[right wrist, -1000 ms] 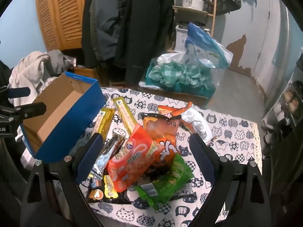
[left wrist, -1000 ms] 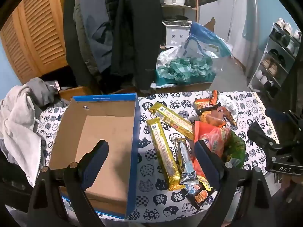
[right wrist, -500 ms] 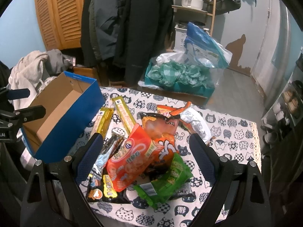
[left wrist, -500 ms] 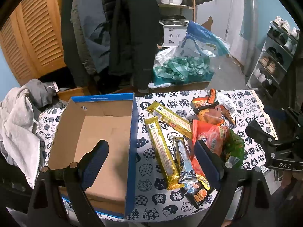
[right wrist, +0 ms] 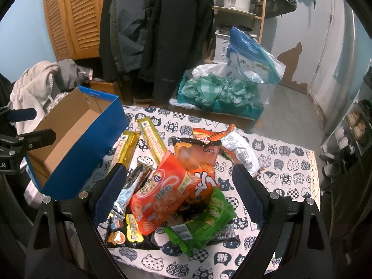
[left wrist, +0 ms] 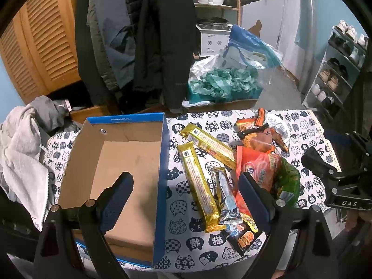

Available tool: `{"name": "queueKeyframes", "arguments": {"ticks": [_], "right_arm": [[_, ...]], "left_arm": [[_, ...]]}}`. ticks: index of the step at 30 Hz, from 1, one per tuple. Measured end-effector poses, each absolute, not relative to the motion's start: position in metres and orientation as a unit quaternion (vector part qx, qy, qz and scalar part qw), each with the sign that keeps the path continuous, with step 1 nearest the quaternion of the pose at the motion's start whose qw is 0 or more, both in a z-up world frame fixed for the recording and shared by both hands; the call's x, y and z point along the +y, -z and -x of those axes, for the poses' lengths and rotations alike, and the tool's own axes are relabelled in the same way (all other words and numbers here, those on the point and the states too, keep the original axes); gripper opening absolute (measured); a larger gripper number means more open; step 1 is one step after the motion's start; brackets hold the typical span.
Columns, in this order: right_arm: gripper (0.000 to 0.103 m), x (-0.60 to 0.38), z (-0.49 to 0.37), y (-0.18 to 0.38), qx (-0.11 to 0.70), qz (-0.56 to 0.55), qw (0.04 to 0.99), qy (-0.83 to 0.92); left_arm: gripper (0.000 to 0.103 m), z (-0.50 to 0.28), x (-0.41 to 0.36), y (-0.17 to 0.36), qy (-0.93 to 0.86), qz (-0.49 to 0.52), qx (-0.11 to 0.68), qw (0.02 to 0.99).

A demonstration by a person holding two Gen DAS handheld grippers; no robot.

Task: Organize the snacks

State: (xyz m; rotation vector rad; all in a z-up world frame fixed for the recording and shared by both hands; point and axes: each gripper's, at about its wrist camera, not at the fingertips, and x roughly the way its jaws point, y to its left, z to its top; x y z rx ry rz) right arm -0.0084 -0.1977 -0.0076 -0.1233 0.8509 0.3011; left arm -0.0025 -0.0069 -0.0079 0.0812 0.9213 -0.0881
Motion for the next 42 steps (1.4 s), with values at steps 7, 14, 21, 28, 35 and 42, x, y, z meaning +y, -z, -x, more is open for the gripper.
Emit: {"name": "queueKeyframes", "arguments": {"ticks": [7, 14, 21, 28, 35, 42], "right_arm": [[0.091, -0.1977, 0.0093, 0.008, 0.411, 0.06, 0.898, -0.145], [0.091, -0.1969, 0.0091, 0.0082, 0.412, 0.06, 0.898, -0.145], [0.091, -0.197, 0.0089, 0.0082, 0.412, 0.061, 0.898, -0.145], [0.091, -0.1972, 0.0085, 0.008, 0.412, 0.061, 0.898, -0.145], [0.091, -0.1974, 0.009, 0.0086, 0.412, 0.062, 0.897, -0.144], [0.091, -0.1987, 0.0101, 0.0109, 0.413, 0.062, 0.897, -0.144]], "left_arm": [[0.093, 0.0042, -0.0086, 0.0086, 0.042, -0.04, 0.444, 0.894], [0.093, 0.0061, -0.0088, 0.01, 0.042, -0.04, 0.445, 0.893], [0.093, 0.005, -0.0083, 0.0097, 0.043, -0.041, 0.446, 0.893], [0.093, 0.0045, -0.0081, 0.0094, 0.042, -0.041, 0.446, 0.893], [0.093, 0.0097, -0.0097, 0.0143, 0.042, -0.041, 0.447, 0.893], [0.093, 0.007, -0.0089, 0.0128, 0.042, -0.041, 0.447, 0.893]]}}
